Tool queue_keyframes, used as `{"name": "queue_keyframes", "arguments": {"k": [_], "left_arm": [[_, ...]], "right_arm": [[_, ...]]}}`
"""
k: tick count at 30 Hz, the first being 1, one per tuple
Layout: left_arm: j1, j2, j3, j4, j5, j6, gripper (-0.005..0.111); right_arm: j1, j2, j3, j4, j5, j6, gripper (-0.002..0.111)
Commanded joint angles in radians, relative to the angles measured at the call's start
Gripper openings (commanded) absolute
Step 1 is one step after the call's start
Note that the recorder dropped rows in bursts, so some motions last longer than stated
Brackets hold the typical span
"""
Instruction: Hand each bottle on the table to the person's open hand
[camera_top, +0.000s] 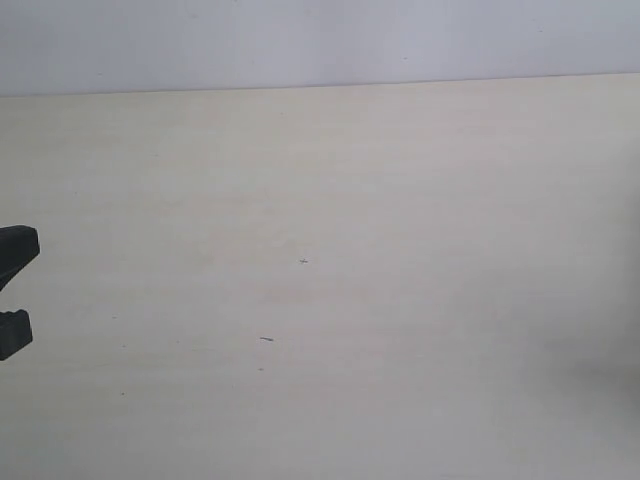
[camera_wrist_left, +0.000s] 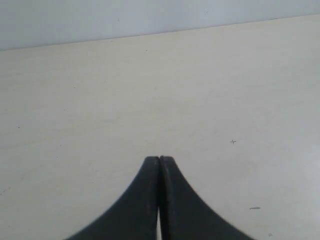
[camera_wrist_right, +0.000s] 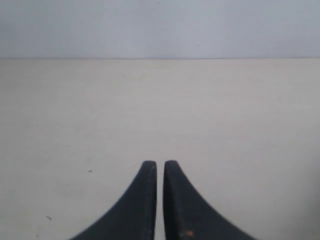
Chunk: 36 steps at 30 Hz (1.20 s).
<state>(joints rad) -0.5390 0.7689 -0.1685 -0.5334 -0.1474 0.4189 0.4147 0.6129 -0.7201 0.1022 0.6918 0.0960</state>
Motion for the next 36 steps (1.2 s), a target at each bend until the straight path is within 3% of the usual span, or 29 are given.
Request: {"name": "queue_keyframes", "arguments": {"k": [1, 36], "left_arm": [[0.001, -0.005, 0.005, -0.005, -0.003, -0.006, 0.000], [0.001, -0.005, 0.005, -0.005, -0.003, -0.006, 0.000]], "right_arm": [[-0.002, -0.076, 0.025, 0.005, 0.014, -0.016, 0.001], [-0.002, -0.158, 0.025, 0.005, 0.073, -0.016, 0.001]]}}
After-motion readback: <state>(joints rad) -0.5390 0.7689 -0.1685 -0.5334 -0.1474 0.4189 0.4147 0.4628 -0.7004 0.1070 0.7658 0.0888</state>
